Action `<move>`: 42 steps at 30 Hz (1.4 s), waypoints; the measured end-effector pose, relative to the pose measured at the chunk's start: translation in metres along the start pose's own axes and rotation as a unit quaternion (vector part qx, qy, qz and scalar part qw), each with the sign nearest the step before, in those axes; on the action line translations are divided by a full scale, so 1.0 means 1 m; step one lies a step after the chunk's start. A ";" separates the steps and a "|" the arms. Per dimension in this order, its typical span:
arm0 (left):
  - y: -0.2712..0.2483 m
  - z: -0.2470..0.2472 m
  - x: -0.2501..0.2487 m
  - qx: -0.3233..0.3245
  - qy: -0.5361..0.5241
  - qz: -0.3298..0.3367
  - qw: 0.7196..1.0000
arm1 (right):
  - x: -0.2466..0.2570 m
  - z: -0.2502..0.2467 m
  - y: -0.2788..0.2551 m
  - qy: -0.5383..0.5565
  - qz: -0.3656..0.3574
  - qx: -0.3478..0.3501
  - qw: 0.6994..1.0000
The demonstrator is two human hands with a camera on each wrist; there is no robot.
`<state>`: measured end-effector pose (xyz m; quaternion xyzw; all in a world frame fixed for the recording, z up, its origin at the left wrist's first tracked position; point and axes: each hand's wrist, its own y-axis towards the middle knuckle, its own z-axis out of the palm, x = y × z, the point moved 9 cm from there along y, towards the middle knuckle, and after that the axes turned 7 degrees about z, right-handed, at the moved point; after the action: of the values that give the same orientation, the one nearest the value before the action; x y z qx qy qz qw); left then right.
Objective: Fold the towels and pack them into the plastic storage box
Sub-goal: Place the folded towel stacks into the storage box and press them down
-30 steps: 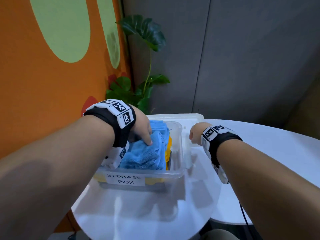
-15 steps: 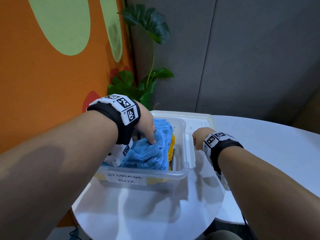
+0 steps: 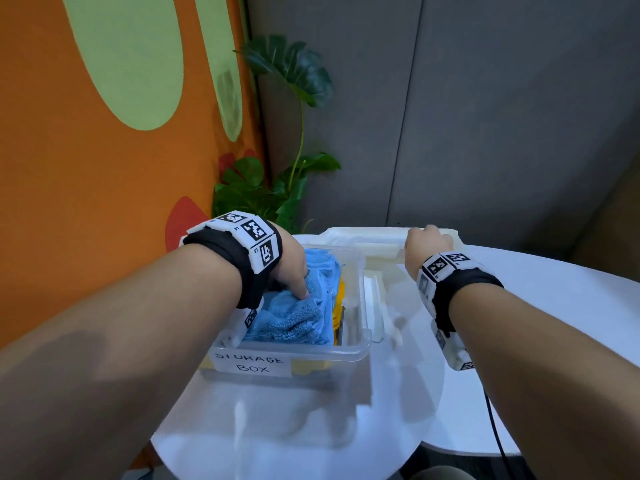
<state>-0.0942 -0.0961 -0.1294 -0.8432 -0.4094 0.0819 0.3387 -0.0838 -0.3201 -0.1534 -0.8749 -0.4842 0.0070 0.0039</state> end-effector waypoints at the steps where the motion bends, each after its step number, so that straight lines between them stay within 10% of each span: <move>1: -0.002 0.000 -0.002 -0.004 0.021 -0.001 1.000 | -0.002 -0.006 -0.002 0.016 0.010 -0.013 1.000; 10: -0.034 0.001 0.009 -0.075 -0.062 0.008 0.995 | 0.001 -0.068 -0.039 0.094 0.000 -0.107 0.990; 15: -0.065 -0.023 0.046 -0.240 -0.164 -0.040 0.956 | 0.010 -0.110 -0.069 0.215 -0.061 -0.152 0.963; 21: -0.117 -0.024 0.125 -0.434 -0.241 -0.188 0.847 | 0.025 -0.143 -0.106 0.274 -0.149 -0.165 0.936; 27: -0.159 -0.029 0.137 -0.569 -0.282 -0.055 0.770 | 0.041 -0.157 -0.118 0.327 -0.193 -0.158 0.912; 33: -0.190 -0.030 0.141 -0.620 -0.348 -0.010 0.704 | 0.048 -0.182 -0.138 0.409 -0.210 -0.224 0.860; 42: -0.189 -0.024 0.151 -0.600 -0.342 -0.022 0.722 | 0.035 -0.189 -0.156 0.407 -0.142 -0.328 0.841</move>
<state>-0.1059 0.0871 0.0304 -0.7757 -0.4790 0.0946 -0.3998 -0.1946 -0.2077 0.0371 -0.6707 -0.5323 -0.5093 -0.0861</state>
